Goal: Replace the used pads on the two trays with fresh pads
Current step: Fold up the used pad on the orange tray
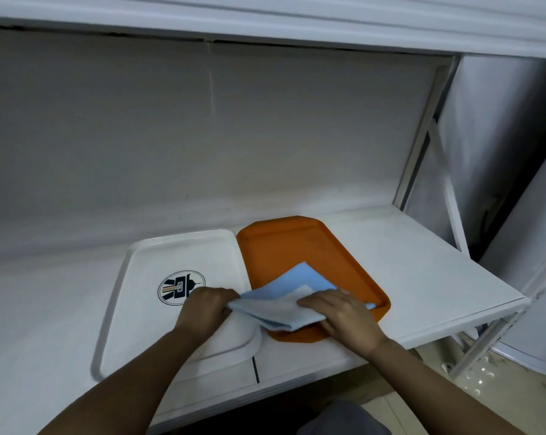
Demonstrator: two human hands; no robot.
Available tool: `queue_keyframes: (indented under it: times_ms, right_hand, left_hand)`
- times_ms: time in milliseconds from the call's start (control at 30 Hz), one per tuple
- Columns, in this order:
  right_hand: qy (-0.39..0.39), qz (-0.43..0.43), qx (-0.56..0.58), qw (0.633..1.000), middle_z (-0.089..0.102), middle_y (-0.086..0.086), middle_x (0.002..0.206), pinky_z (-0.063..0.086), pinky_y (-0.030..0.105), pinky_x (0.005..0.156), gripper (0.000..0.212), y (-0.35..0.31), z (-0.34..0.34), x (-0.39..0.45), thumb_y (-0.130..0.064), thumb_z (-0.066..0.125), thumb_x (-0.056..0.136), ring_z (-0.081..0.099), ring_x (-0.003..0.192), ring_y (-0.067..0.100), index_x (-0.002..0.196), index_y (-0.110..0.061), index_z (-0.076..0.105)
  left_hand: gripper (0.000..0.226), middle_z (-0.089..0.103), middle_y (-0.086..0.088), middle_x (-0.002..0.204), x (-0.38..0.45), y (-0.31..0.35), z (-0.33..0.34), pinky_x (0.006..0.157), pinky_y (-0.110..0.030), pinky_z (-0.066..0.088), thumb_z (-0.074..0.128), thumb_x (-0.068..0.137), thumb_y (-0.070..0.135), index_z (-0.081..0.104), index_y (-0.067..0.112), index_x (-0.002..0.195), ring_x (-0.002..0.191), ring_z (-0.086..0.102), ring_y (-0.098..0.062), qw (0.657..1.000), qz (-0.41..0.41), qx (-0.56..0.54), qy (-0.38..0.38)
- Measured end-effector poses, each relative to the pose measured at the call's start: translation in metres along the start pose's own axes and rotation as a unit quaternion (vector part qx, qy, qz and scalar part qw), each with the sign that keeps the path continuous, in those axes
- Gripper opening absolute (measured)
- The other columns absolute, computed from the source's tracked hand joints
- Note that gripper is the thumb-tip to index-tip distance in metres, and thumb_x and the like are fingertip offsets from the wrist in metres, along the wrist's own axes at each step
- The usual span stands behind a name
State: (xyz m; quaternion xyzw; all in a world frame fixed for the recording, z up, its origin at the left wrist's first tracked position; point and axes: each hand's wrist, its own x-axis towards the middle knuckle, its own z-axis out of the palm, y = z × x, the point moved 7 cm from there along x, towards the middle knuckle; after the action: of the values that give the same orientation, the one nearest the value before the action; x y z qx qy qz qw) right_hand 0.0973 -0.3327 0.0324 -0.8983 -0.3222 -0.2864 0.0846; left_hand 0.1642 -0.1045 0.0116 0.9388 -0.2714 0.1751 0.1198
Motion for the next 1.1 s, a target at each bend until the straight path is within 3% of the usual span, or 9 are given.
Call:
queue_keyframes:
  times_ms: [100, 233, 367, 467, 600, 733, 900, 1000, 1100]
  right_hand:
    - [0.018, 0.044, -0.103, 0.994, 0.062, 0.004, 0.091, 0.046, 0.03, 0.053, 0.021, 0.022, -0.018, 0.019, -0.022, 0.07, 0.076, 0.059, 0.075, 0.022, 0.097, -0.02, 0.07]
    - [-0.014, 0.223, -0.172, 0.96, 0.058, 0.007, 0.098, 0.046, 0.029, 0.045, 0.02, 0.064, -0.039, 0.047, -0.011, 0.073, 0.073, 0.06, 0.061, 0.027, 0.09, -0.022, 0.071]
    - [0.006, 0.365, 0.064, 0.929, 0.063, 0.005, 0.105, 0.051, 0.037, 0.072, 0.022, 0.1, -0.035, 0.066, -0.012, 0.054, 0.089, 0.063, 0.088, 0.03, 0.102, -0.02, 0.07]
    - [0.052, 0.369, 0.189, 0.908, 0.064, 0.005, 0.115, 0.048, 0.031, 0.088, 0.032, 0.109, -0.033, 0.079, -0.001, 0.05, 0.088, 0.058, 0.106, 0.023, 0.108, -0.017, 0.069]
    - [0.124, 0.3, 0.24, 0.915, 0.054, 0.0, 0.124, 0.036, 0.004, 0.092, 0.05, 0.094, -0.044, 0.091, 0.019, 0.052, 0.079, 0.051, 0.119, 0.012, 0.113, -0.016, 0.064]
    - [0.18, 0.31, 0.404, 0.841, 0.05, -0.006, 0.125, 0.044, 0.01, 0.087, 0.029, 0.073, -0.04, 0.083, 0.001, 0.052, 0.087, 0.05, 0.111, -0.009, 0.091, -0.024, 0.067]
    - [0.104, 0.34, 0.435, 0.827, 0.051, 0.006, 0.13, 0.045, 0.021, 0.098, 0.024, 0.061, 0.008, 0.031, -0.007, 0.044, 0.094, 0.048, 0.122, 0.018, 0.096, -0.02, 0.064]
    - [0.008, 0.349, 0.412, 0.842, 0.052, -0.002, 0.125, 0.042, 0.009, 0.091, 0.03, 0.056, 0.039, -0.011, -0.001, 0.052, 0.093, 0.047, 0.125, 0.024, 0.105, -0.028, 0.058]
    - [-0.083, 0.347, 0.346, 0.868, 0.045, -0.012, 0.13, 0.032, 0.015, 0.1, 0.045, 0.053, 0.055, -0.039, -0.015, 0.065, 0.087, 0.042, 0.127, 0.012, 0.108, -0.053, 0.055]
  left_hand:
    - [0.031, 0.068, 0.006, 0.058, 0.019, 0.0, -0.017, 0.047, -0.021, 0.045, 0.041, 0.071, 0.03, 0.072, 0.027, 0.072, 0.048, 0.063, -0.015, 0.998, 0.01, 0.055, 0.031]
    - [0.027, 0.062, 0.002, 0.052, 0.052, 0.01, -0.054, 0.044, -0.022, 0.041, 0.044, 0.075, 0.029, 0.07, 0.024, 0.068, 0.043, 0.059, -0.02, 0.99, 0.003, 0.105, 0.092]
    - [0.005, 0.064, -0.001, 0.065, 0.077, 0.009, -0.084, 0.045, -0.023, 0.038, 0.065, 0.079, 0.019, 0.07, 0.021, 0.079, 0.056, 0.063, -0.025, 0.989, -0.049, 0.083, 0.112]
    - [0.013, 0.069, -0.001, 0.08, 0.086, 0.006, -0.105, 0.052, -0.024, 0.037, 0.062, 0.085, 0.017, 0.071, 0.022, 0.092, 0.07, 0.065, -0.025, 0.984, -0.075, 0.05, 0.152]
    - [0.025, 0.071, -0.001, 0.1, 0.081, 0.005, -0.128, 0.071, -0.024, 0.046, 0.059, 0.084, 0.005, 0.071, 0.017, 0.104, 0.089, 0.066, -0.022, 0.974, -0.053, -0.056, 0.212]
    - [0.03, 0.07, -0.006, 0.108, 0.054, 0.01, -0.13, 0.083, -0.029, 0.051, 0.054, 0.079, 0.005, 0.07, 0.009, 0.104, 0.103, 0.066, -0.024, 0.963, 0.024, -0.038, 0.264]
    - [0.03, 0.071, -0.009, 0.108, 0.002, 0.015, -0.071, 0.091, -0.026, 0.044, 0.051, 0.077, 0.017, 0.069, 0.013, 0.101, 0.106, 0.064, -0.022, 0.973, 0.053, -0.065, 0.217]
    - [0.026, 0.072, -0.001, 0.101, -0.03, 0.03, -0.022, 0.072, -0.023, 0.052, 0.05, 0.074, 0.027, 0.059, 0.028, 0.098, 0.092, 0.07, -0.018, 0.99, 0.051, -0.068, 0.113]
    - [0.022, 0.069, 0.014, 0.085, -0.049, 0.044, 0.006, 0.048, -0.017, 0.046, 0.05, 0.068, 0.033, 0.061, 0.031, 0.087, 0.071, 0.068, -0.009, 0.996, 0.055, -0.052, 0.038]
